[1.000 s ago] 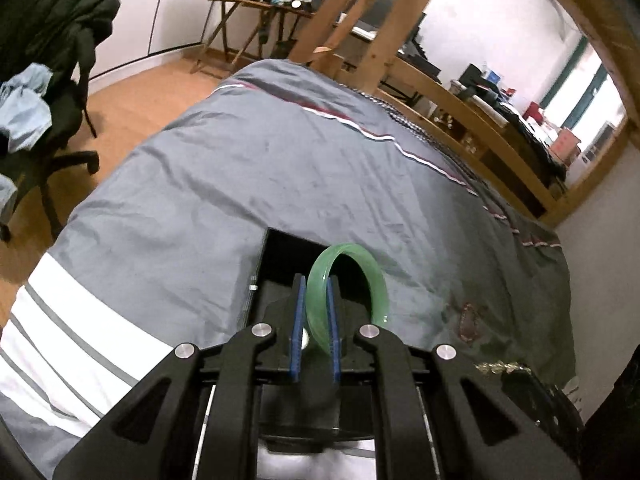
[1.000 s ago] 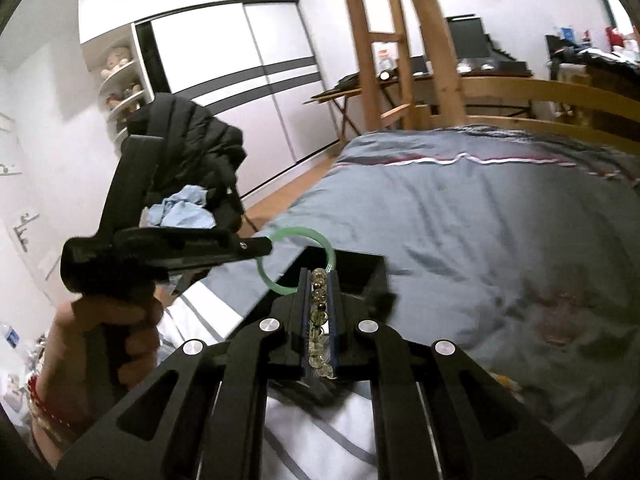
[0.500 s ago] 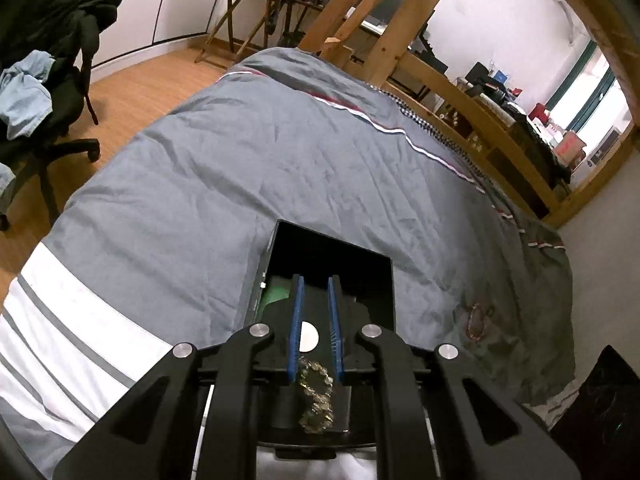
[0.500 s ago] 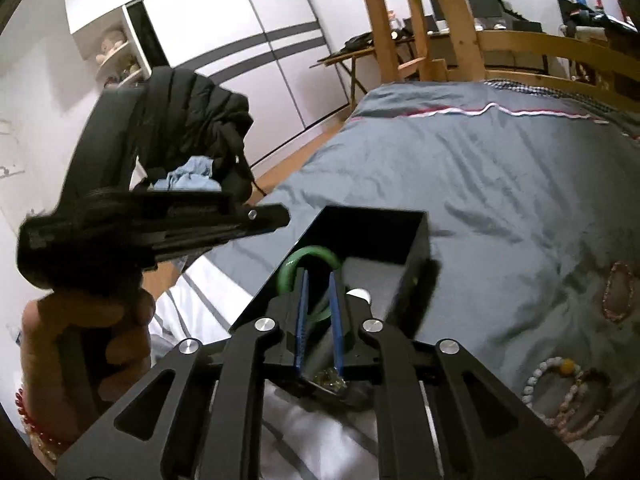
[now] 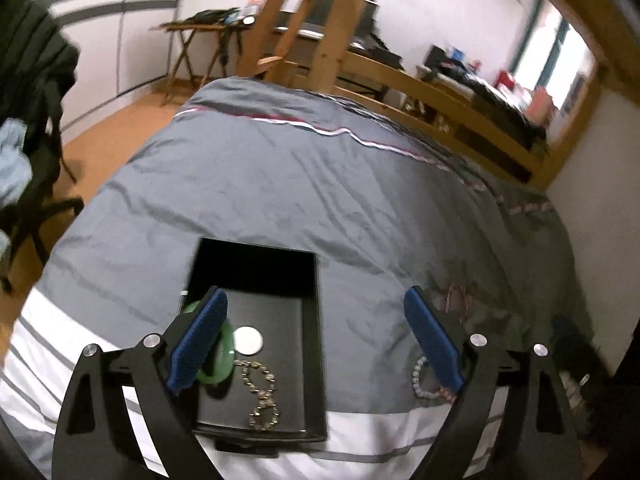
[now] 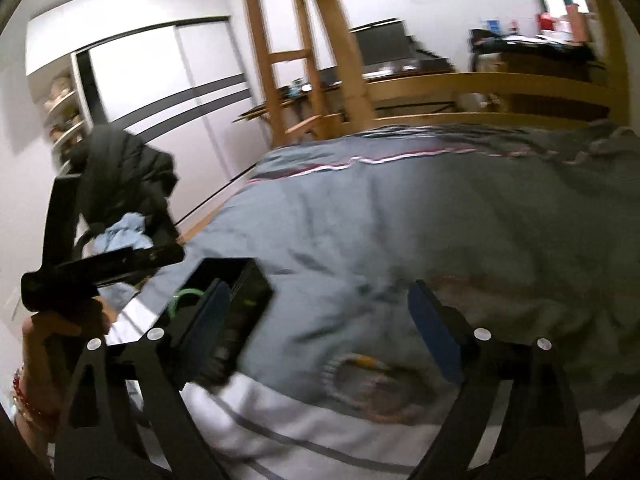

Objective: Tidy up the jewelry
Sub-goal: 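Grasp the white orange-bead bracelet with the left tool while the right grasps the pink-brown bracelet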

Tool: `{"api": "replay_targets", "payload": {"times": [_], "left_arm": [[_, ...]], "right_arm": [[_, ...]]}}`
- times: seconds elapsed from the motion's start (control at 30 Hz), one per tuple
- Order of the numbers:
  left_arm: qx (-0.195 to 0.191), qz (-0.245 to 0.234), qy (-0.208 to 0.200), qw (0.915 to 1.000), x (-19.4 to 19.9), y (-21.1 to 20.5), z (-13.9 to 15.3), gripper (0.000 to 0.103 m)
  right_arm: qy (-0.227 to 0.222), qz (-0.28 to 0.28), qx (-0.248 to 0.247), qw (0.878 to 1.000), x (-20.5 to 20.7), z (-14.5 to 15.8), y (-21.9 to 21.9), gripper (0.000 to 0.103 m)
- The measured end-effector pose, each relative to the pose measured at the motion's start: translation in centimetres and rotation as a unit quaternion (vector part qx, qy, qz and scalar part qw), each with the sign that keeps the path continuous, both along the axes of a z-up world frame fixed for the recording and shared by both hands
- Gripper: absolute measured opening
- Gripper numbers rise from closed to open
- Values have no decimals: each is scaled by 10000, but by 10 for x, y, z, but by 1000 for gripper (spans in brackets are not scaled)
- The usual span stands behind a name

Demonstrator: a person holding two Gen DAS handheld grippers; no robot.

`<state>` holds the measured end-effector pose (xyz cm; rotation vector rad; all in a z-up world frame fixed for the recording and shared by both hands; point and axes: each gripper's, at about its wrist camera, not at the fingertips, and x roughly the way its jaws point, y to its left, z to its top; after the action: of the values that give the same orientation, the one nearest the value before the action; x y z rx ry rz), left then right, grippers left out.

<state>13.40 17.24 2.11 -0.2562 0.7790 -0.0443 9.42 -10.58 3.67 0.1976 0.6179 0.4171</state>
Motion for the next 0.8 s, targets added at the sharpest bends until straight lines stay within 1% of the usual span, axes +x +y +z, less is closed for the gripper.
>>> {"api": "replay_targets", "payload": {"times": [0.1, 0.17, 0.23, 0.33, 0.4, 0.47, 0.57, 0.6, 0.7, 0.73, 0.77, 0.8], "left_arm": [[203, -345, -10, 9992, 2, -32, 1, 90], [242, -550, -10, 9982, 3, -51, 0, 90], [174, -761, 33, 9969, 6, -73, -3, 90], [-75, -957, 170, 9952, 12, -99, -15, 90], [-194, -997, 264, 9945, 15, -109, -25, 90], [-213, -1033, 405, 9936, 18, -118, -36, 90], [151, -1048, 676, 9921, 25, -126, -55, 90], [356, -996, 814, 9911, 27, -127, -63, 90], [721, -886, 1084, 9875, 35, -126, -80, 90], [820, -895, 1143, 9860, 37, -127, -84, 90], [941, -919, 1177, 9843, 39, -129, -87, 90], [1177, -965, 1204, 9810, 41, -132, -91, 90]], "right_arm": [[65, -221, -101, 9997, -4, -3, -31, 90], [109, -306, -177, 9993, -7, -7, -45, 91], [133, -367, -253, 9989, -13, -13, -57, 90], [138, -407, -337, 9985, -19, -22, -67, 90], [138, -410, -350, 9985, -22, -29, -72, 90], [149, -384, -341, 9986, -22, -36, -77, 90], [167, -348, -323, 9987, -18, -46, -78, 90], [202, -337, -302, 9988, -16, -51, -79, 87], [364, -273, -251, 9987, -5, -66, -78, 78], [407, -259, -268, 9985, -1, -72, -77, 76], [464, -209, -305, 9982, 5, -78, -75, 71], [497, -168, -348, 9980, 8, -81, -72, 68]]}}
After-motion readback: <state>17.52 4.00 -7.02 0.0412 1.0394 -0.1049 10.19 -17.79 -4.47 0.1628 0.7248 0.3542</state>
